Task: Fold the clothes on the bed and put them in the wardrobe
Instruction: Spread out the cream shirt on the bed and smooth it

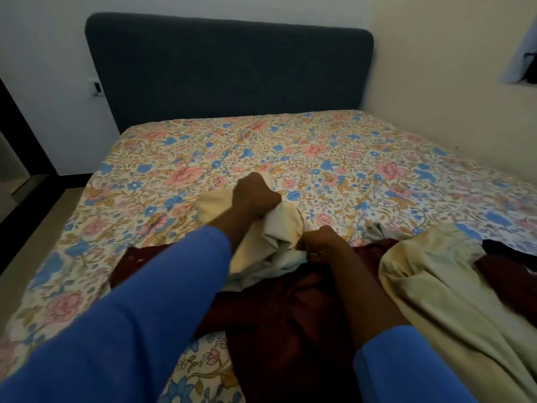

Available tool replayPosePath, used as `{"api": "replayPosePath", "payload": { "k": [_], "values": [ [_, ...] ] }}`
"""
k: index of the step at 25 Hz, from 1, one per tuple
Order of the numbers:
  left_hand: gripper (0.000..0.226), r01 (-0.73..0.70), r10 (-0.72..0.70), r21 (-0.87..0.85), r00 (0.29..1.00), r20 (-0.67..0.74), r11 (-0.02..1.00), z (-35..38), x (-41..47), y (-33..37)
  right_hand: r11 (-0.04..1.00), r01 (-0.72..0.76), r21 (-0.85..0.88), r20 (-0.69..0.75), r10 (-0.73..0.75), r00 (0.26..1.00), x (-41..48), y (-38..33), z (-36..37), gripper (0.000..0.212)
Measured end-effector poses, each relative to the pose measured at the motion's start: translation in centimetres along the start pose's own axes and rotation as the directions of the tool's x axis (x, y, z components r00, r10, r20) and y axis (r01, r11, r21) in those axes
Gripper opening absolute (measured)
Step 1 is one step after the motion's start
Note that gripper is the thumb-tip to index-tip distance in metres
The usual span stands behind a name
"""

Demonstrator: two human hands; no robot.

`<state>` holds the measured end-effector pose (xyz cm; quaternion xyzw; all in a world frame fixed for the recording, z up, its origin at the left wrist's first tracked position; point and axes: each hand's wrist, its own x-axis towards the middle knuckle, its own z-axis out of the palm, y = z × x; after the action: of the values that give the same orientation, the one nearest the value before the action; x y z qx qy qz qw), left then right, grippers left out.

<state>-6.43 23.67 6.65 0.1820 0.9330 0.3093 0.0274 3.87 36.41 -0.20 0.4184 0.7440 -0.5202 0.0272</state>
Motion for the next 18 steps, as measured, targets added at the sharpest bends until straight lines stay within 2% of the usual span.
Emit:
{"api": "replayPosePath", "payload": {
  "k": [2,4,5,7,8,9,10,11,13,14,16,18],
  "values": [
    [0.041,-0.010,0.019,-0.069,0.992,0.126,0.998,3.0,-0.3,1.4,0.980,-0.010,0.200,0.003,0.010,1.000,0.8,0.4,0.0,0.016],
    [0.060,0.021,0.034,-0.174,0.952,0.306,0.985,4.4,-0.7,1.3,0.885,-0.045,0.463,0.054,0.023,0.998,0.7,0.0,-0.1,0.016],
    [0.071,-0.028,0.078,-0.137,0.924,0.375,0.990,4.7,-1.2,0.4,0.807,-0.098,0.582,0.106,0.045,0.993,0.2,-0.4,-0.2,0.028],
    [0.093,-0.297,0.234,0.108,0.888,0.395,0.949,5.2,-2.2,-2.3,0.683,-0.199,0.703,0.205,0.073,0.976,-0.5,-1.4,-0.4,0.050],
    [0.105,-0.394,0.304,0.233,0.889,0.342,0.889,5.8,-3.1,-4.0,0.640,-0.214,0.738,0.232,0.056,0.971,-0.7,-1.9,-0.4,0.056],
    [0.109,-0.434,0.364,0.265,0.890,0.277,0.861,6.4,-3.7,-5.4,0.602,-0.212,0.770,0.251,0.019,0.968,-1.0,-2.5,-0.2,0.059],
    [0.100,-0.436,0.396,0.255,0.898,0.193,0.863,6.6,-3.6,-6.2,0.565,-0.196,0.801,0.255,-0.027,0.967,-1.0,-2.8,0.1,0.062],
    [0.081,-0.423,0.418,0.212,0.906,0.067,0.881,6.3,-3.2,-6.3,0.545,-0.173,0.821,0.258,-0.083,0.963,-1.8,-3.3,0.6,0.062],
    [0.045,-0.343,0.359,0.125,0.923,-0.138,0.931,4.3,-2.1,-5.9,0.572,-0.016,0.820,0.137,-0.169,0.976,-2.4,-3.6,1.3,0.055],
    [0.037,-0.277,0.282,0.049,0.943,-0.178,0.959,2.7,-1.7,-5.8,0.615,0.115,0.780,0.013,-0.199,0.980,-2.5,-3.6,1.5,0.047],
    [0.029,-0.190,0.156,-0.171,0.969,-0.194,0.967,-2.1,-1.3,-5.9,0.694,0.342,0.633,-0.216,-0.266,0.939,-3.2,-4.1,1.4,0.030],
    [0.016,-0.122,0.060,-0.472,0.988,-0.144,0.873,-8.0,-1.6,-6.2,0.699,0.403,0.590,-0.246,-0.319,0.915,-3.9,-4.4,1.6,0.024]
  ]
}}
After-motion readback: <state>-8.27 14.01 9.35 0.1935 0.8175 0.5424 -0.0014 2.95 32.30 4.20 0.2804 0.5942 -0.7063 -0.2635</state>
